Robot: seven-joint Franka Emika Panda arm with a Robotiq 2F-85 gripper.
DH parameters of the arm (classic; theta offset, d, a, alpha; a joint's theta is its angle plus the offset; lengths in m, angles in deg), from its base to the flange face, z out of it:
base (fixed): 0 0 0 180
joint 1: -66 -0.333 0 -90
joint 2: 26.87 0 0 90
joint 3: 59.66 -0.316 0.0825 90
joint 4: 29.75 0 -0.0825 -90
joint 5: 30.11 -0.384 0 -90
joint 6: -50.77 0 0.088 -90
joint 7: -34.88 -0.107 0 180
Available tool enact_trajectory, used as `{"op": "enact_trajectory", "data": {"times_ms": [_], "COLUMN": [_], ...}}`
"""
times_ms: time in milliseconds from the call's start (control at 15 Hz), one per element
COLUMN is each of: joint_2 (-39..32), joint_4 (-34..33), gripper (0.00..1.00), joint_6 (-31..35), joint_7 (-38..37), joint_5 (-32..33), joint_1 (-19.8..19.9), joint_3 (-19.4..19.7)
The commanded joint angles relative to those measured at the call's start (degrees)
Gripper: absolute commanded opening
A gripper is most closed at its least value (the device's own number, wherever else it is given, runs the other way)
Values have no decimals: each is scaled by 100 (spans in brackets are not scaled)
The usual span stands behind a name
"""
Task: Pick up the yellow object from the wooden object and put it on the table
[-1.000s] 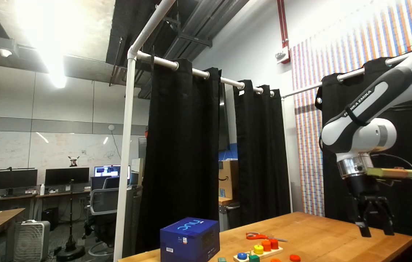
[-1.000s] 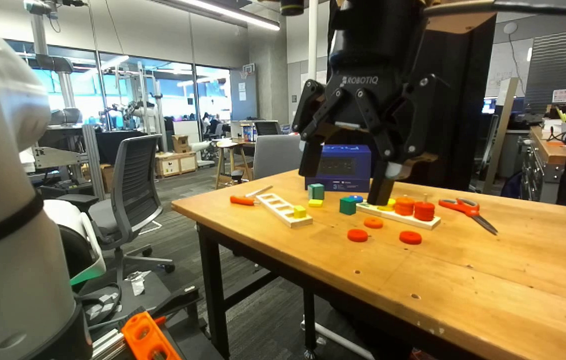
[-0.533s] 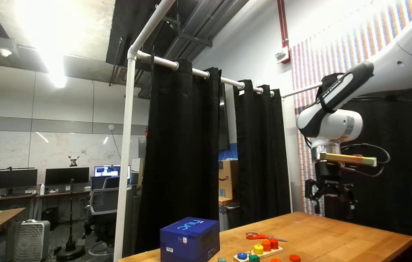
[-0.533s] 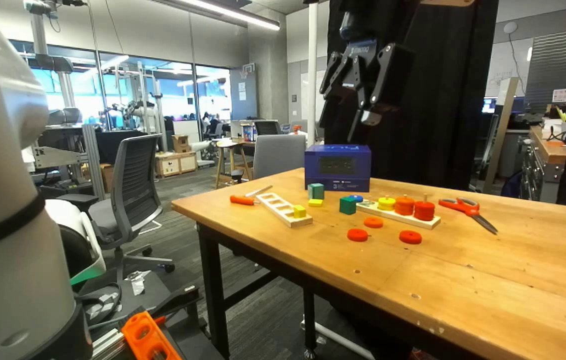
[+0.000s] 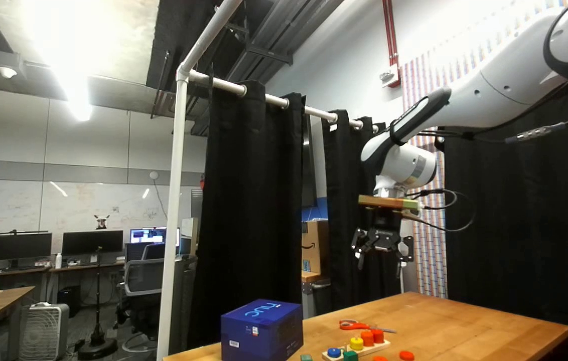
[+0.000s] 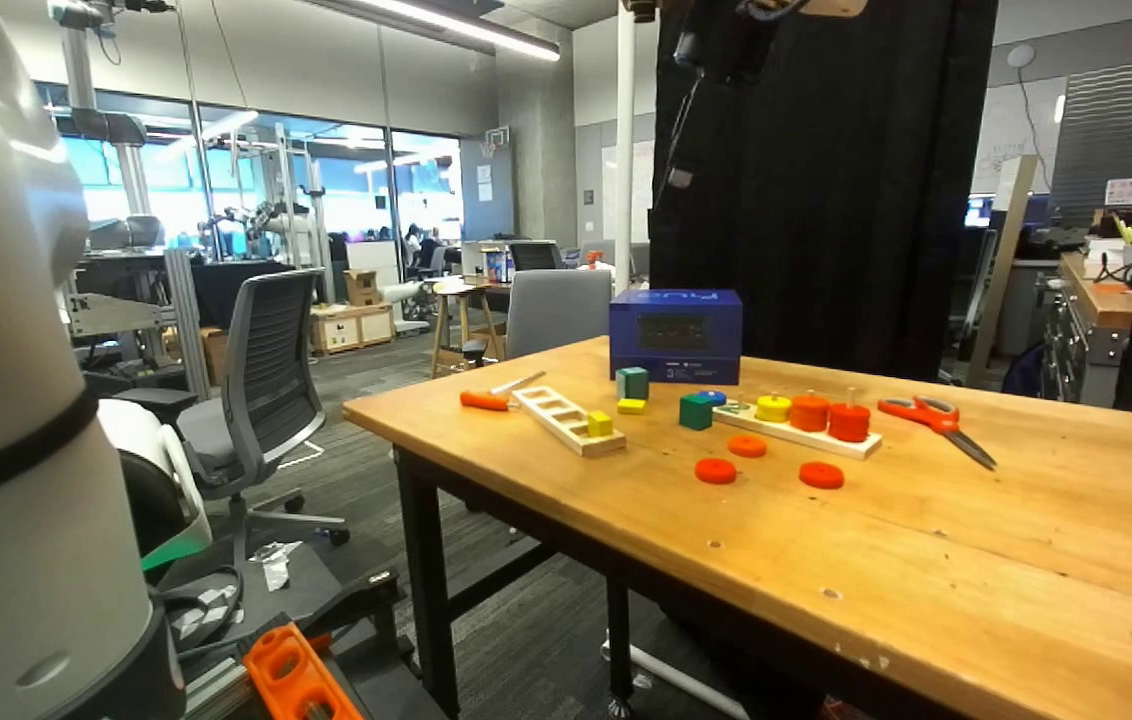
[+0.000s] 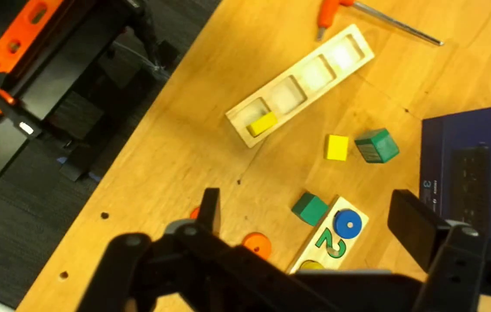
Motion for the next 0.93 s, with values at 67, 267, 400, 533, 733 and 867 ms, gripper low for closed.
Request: {"op": "enact_trajectory", "data": {"times_ms": [67,267,400,533,733,867], "joint_2": [-796,-1137,-1328,-1509,-1769,-1939], "joint_4": [-739,-907,-992,-1078,-1173,-1236], "gripper": [100,100,100,100,100,100], "joint_6": [281,521,709,886,1195,1389], "joint_7": [-1667,-2496,-2932,-3360,-3847,-4082], "joint_5": [-255,-195,-222,-230,-199,-135], "joint_1": [-197,-285,-302,-313,-356,-403], "joint_3": [-155,-106,-69,-34,-22,-35]}}
